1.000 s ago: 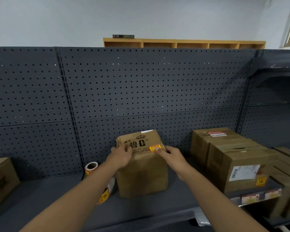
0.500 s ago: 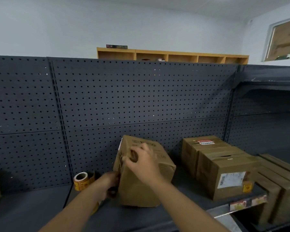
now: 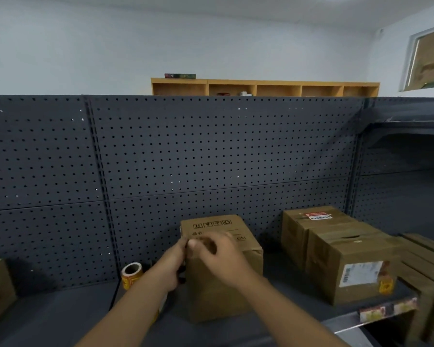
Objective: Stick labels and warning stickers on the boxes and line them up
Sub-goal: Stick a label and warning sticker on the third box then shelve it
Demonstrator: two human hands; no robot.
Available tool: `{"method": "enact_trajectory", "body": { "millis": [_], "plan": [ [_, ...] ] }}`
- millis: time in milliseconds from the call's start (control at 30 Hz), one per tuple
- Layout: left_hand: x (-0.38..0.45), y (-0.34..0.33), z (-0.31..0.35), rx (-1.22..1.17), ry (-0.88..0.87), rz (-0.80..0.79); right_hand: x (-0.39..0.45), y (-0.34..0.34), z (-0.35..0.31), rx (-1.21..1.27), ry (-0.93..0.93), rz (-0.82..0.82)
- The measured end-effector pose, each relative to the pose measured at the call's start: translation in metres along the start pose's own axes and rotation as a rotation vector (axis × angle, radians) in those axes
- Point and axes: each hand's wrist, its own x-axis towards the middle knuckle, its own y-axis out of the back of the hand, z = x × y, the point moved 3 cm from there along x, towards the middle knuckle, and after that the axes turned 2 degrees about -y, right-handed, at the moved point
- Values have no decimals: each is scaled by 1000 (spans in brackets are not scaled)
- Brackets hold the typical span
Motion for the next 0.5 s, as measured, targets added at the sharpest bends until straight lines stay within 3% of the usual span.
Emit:
{"method": "enact_trajectory", "body": {
  "millis": [67, 167, 267, 367, 500],
  "plan": [
    [-1, -5, 7, 112, -98, 52, -2, 20, 14, 67, -69, 214],
    [4, -13, 15, 219, -195, -1, -6, 49, 45, 27, -174, 458],
    [5, -18, 17, 275, -229, 0, -9, 60, 77, 111, -401, 381],
    [6, -24, 15, 294, -247, 21, -18, 49, 93, 483, -597, 154],
    [11, -24, 9, 298, -250, 45, -24, 45, 99, 499, -522, 189]
  ]
}}
